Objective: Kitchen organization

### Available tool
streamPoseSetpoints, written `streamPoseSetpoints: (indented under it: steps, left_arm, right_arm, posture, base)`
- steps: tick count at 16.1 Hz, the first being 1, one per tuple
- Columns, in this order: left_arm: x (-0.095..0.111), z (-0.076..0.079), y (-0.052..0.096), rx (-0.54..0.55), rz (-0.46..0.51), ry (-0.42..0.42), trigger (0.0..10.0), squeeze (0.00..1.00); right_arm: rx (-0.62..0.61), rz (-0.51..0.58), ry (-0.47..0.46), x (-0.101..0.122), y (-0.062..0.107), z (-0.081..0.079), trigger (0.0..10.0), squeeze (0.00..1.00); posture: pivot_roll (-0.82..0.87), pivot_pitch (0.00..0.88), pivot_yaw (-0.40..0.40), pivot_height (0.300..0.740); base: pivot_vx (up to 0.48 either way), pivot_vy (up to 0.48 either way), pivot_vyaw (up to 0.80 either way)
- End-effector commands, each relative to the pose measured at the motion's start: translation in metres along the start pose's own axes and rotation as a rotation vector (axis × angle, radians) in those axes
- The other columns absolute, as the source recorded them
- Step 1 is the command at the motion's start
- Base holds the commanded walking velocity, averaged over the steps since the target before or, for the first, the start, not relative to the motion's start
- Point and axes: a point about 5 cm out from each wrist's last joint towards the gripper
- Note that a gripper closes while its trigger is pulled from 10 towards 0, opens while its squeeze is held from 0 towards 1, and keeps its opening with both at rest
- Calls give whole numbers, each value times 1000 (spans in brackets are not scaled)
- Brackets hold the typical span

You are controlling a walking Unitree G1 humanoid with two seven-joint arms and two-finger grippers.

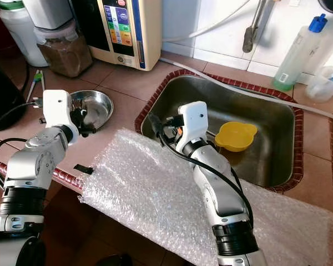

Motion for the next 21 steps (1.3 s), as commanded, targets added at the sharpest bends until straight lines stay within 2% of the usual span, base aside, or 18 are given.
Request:
streamPoseSetpoints:
  steps: [1, 3, 6, 9, 10, 11, 12, 13, 14, 15, 16, 21]
  left_arm:
    - [10, 1, 3, 12, 82, 6, 0, 0]
    - [19, 3, 4, 24, 159, 10, 0, 0]
    - [25, 6, 7, 21, 218, -10, 0, 0]
    - [25, 13, 9, 5, 258, -24, 0, 0]
    - [27, 16, 10, -12, 298, -28, 0, 0]
    - [25, 18, 11, -28, 299, -61, 0, 0]
    - [14, 17, 8, -30, 216, -121, 941, 0]
    - [6, 13, 5, -21, 151, -96, 10000, 0]
    - [4, 11, 5, -14, 131, -72, 10000, 0]
    - [6, 7, 2, 3, 111, -18, 10000, 875]
    - [5, 6, 1, 6, 87, 24, 10000, 1000]
    - [2, 15, -7, 2, 7, 166, 10000, 1000]
  right_arm:
    - [-12, 5, 8, 1, -2, 2, 10000, 0]
    - [-13, 4, 9, 1, -2, 2, 10000, 0]
    - [-16, 3, 12, 1, -2, 3, 10000, 0]
    - [-20, 4, 19, 1, -3, 5, 10000, 0]
    - [-22, 5, 20, 1, -3, 5, 10000, 0]
    - [-22, 5, 19, 0, -3, 6, 10000, 0]
    - [-18, 4, 21, 0, -3, 6, 10000, 0]
    - [-17, 5, 22, 0, -3, 6, 10000, 0]
    - [-18, 5, 23, 0, -3, 6, 10000, 0]
    - [-18, 3, 24, -1, -3, 6, 10000, 0]
    - [-16, 2, 25, -1, -3, 5, 10000, 0]
    - [-5, 8, 23, -1, -5, 0, 10000, 0]
  posture:
    - [28, 141, 20, 740]
    - [26, 139, 19, 740]
    - [23, 136, 17, 740]
    - [21, 131, 15, 740]
    - [21, 129, 12, 740]
    - [20, 126, 13, 740]
    - [19, 125, 13, 740]
    - [18, 125, 12, 740]
    - [19, 125, 11, 740]
    - [23, 122, 11, 740]
    - [25, 120, 12, 740]
    - [27, 111, 18, 740]
  base:
    - [0, 0, 0]
    - [0, 0, 0]
    - [0, 0, 0]
    - [0, 0, 0]
    - [0, 0, 0]
    - [0, 0, 0]
    - [0, 0, 0]
    - [0, 0, 0]
    - [0, 0, 0]
    - [0, 0, 0]
    - [0, 0, 0]
    - [0, 0, 0]
Point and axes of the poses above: a point about 5 cm out from each wrist's last joint towards the gripper, its own y axis pointing back from the gripper into the wrist, its own x axis along the axis of the wrist's last joint, z = x × y, and after that the axes turned 12 degrees about y, right-handed
